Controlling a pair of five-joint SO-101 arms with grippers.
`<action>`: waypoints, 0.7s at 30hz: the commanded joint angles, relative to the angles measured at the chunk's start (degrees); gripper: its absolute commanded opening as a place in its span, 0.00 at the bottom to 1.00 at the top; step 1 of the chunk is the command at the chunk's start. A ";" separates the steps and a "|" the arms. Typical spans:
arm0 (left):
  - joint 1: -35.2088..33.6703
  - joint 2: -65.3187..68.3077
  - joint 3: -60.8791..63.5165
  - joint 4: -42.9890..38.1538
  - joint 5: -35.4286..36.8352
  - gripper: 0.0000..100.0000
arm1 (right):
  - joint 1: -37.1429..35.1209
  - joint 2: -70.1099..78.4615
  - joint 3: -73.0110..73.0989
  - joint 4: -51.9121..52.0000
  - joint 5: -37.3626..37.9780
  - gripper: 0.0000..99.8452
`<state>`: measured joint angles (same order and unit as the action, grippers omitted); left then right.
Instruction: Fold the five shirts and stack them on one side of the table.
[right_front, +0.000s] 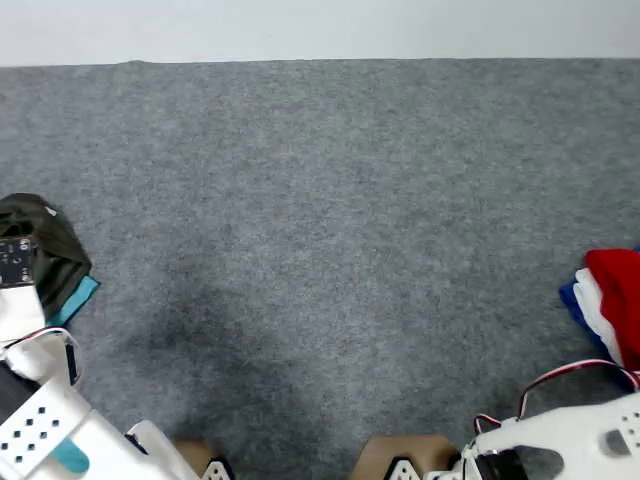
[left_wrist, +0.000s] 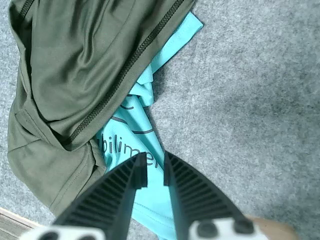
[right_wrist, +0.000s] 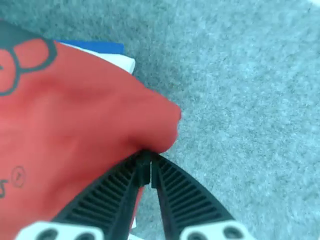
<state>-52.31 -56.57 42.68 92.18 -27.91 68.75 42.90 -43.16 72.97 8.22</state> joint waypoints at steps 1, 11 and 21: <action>0.00 -0.70 -1.63 0.44 -0.44 0.06 | -1.80 -7.96 -6.33 4.09 0.62 0.01; 0.00 -0.70 -3.38 3.08 -0.35 0.06 | -10.42 -24.84 -10.02 18.51 1.14 0.01; 0.09 -0.26 -9.45 8.26 -0.09 0.06 | -17.27 -30.29 -2.90 29.67 1.32 0.01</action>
<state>-52.31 -56.57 35.74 98.86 -27.91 52.40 18.55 -47.91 100.31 8.92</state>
